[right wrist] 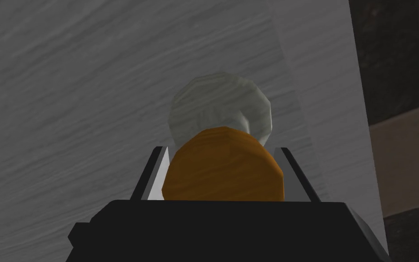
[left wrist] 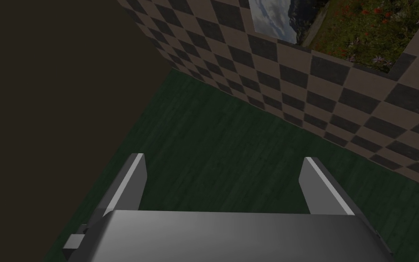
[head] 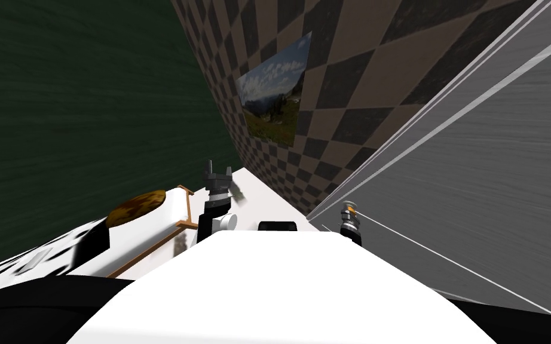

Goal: Pull the door open

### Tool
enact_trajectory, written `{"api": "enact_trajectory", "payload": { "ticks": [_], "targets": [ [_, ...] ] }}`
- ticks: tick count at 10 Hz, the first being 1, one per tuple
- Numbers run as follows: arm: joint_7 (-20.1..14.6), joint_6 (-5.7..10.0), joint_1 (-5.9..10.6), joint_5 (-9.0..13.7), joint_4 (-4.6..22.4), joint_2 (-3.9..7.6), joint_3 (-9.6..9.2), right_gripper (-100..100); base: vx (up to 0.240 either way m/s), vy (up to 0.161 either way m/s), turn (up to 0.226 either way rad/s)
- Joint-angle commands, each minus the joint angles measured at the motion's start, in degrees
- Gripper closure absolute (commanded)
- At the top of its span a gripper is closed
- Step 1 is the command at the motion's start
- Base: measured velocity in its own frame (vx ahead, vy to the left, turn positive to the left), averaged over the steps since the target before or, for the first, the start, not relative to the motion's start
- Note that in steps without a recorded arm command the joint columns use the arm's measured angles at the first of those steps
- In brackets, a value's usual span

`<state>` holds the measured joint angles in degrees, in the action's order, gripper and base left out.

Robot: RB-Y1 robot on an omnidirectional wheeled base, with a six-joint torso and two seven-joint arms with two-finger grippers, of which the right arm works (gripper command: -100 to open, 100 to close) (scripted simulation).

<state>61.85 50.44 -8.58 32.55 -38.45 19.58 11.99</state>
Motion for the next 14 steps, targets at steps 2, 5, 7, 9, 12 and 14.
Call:
{"api": "enact_trajectory", "payload": {
  "ticks": [2,5,7,9,12,14],
  "targets": [
    [-3.47,-0.14,0.03,0.04,-0.15,-0.23,0.01,100,-0.029,-0.002,0.018],
    [-7.71,-0.22,0.15,0.06,-0.21,-0.34,0.06,100,-0.027,-0.001,0.018],
    [-10.0,-0.27,0.23,0.06,-0.24,-0.4,0.09,100,-0.023,0.002,0.014],
    [-13.73,-0.36,0.37,0.08,-0.31,-0.53,0.15,100,-0.034,-0.003,0.027],
    [-16.87,-0.41,0.44,0.09,-0.34,-0.6,0.18,100,-0.026,0.002,0.014],
    [-20.56,-0.51,0.59,0.1,-0.42,-0.73,0.24,100,-0.034,0.002,0.022]
  ]
}}
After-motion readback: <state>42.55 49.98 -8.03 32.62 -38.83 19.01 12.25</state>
